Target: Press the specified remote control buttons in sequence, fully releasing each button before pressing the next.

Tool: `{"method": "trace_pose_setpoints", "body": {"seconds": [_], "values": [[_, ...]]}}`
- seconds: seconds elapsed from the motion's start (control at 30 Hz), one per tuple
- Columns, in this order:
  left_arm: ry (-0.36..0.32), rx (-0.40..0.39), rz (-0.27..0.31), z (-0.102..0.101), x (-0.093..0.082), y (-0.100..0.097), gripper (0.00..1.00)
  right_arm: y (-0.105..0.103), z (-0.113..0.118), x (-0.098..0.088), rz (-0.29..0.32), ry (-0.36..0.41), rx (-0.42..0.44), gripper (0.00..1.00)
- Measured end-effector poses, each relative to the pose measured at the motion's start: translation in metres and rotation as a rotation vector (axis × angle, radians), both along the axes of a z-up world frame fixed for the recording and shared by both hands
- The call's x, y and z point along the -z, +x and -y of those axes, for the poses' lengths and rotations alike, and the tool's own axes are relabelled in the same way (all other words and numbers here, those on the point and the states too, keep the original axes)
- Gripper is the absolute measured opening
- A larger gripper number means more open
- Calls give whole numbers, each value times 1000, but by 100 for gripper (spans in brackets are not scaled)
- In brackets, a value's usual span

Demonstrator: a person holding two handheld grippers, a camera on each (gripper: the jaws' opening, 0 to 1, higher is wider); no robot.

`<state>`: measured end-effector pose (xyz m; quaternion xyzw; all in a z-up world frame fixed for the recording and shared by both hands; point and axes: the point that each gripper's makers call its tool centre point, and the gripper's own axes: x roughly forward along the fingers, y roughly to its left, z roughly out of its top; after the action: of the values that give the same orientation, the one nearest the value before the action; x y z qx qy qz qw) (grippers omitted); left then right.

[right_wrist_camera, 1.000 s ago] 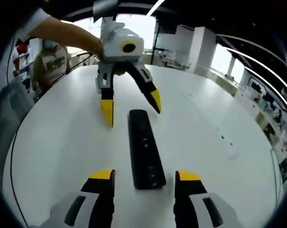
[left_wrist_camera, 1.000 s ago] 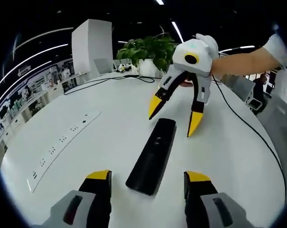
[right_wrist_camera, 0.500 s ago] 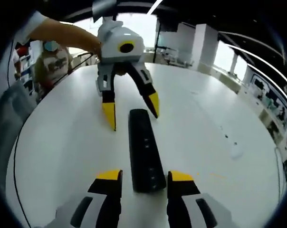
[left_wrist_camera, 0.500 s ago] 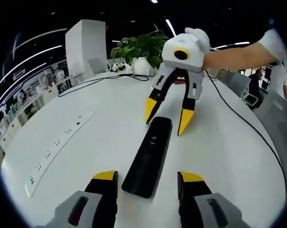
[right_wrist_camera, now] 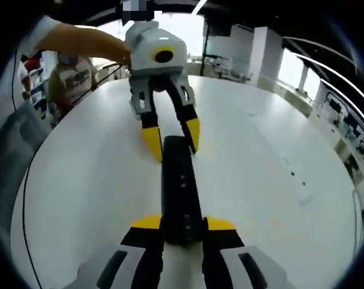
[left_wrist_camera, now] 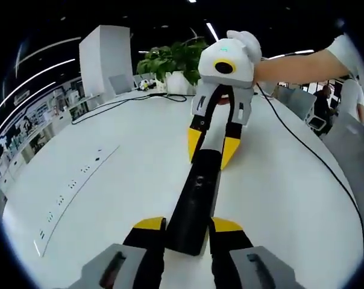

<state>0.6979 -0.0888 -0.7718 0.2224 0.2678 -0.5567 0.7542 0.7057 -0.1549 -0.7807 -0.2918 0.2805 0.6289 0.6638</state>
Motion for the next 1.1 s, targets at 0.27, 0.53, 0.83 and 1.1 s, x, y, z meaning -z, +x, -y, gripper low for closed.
{"method": "trace_pose_setpoints", "body": {"seconds": [0.27,0.53,0.83,1.1], "values": [[19,33,36,4,-2,-8,26,-6,0,0,-3,-22,-4,21],[31,39,36,9,-4,-13,25,-14,0,0,-7,-26,6,20],[39,21,2,0,-6,-27,24,-40,-5,-6,4,-26,-26,20],[28,14,12,-6,-12,-45,24,-61,-6,-14,8,-30,-40,19]]}}
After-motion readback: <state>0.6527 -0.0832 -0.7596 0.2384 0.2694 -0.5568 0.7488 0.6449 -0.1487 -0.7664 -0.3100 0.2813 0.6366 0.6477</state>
